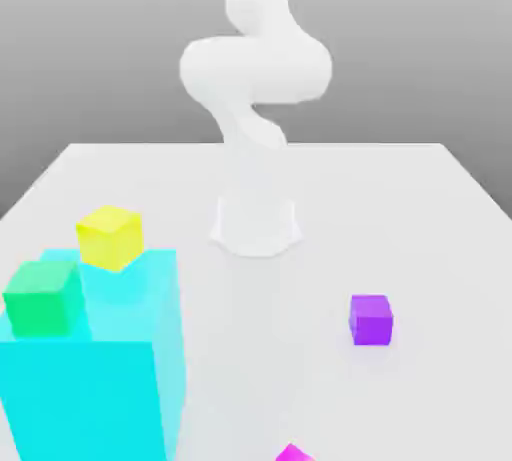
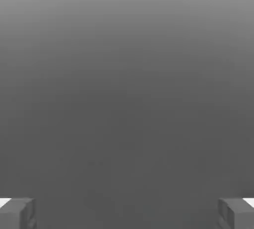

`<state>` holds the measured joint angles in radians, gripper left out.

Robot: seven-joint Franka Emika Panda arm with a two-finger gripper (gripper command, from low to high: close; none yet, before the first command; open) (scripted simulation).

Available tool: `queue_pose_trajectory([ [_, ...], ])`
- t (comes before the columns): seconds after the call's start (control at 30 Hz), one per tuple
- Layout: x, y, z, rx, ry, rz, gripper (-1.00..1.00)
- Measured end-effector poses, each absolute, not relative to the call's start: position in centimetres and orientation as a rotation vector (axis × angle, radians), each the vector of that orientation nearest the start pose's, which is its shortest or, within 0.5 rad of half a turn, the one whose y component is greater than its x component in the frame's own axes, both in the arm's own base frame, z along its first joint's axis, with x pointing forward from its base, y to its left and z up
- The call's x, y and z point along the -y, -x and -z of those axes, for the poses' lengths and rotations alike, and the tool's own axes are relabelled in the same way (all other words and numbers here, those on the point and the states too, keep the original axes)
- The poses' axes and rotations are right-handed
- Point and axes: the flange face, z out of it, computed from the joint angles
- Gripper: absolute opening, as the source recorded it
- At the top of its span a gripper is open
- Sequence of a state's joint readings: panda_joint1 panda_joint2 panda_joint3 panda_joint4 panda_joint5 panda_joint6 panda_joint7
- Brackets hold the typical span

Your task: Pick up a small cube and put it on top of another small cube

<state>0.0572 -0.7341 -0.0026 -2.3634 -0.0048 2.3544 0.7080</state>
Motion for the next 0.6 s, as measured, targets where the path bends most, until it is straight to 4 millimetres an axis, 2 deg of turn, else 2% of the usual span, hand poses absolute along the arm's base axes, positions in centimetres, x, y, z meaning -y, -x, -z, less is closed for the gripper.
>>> queue_pose_trajectory([
  [0.13, -6.3, -40.7, -56.2, -0.519, 2.794, 0.803, 0.0],
  [0.27, -10.6, -41.1, -46.2, -0.129, 2.947, 0.631, 0.0],
  [0.33, -12.6, -40.3, -41.3, 0.077, 2.995, 0.538, 0.0],
  [0.43, -14.9, -38.0, -34.5, 0.388, 3.028, 0.397, 0.0],
  [0.6, -17.1, -31.9, -24.5, 0.908, 2.985, 0.147, 0.0],
])
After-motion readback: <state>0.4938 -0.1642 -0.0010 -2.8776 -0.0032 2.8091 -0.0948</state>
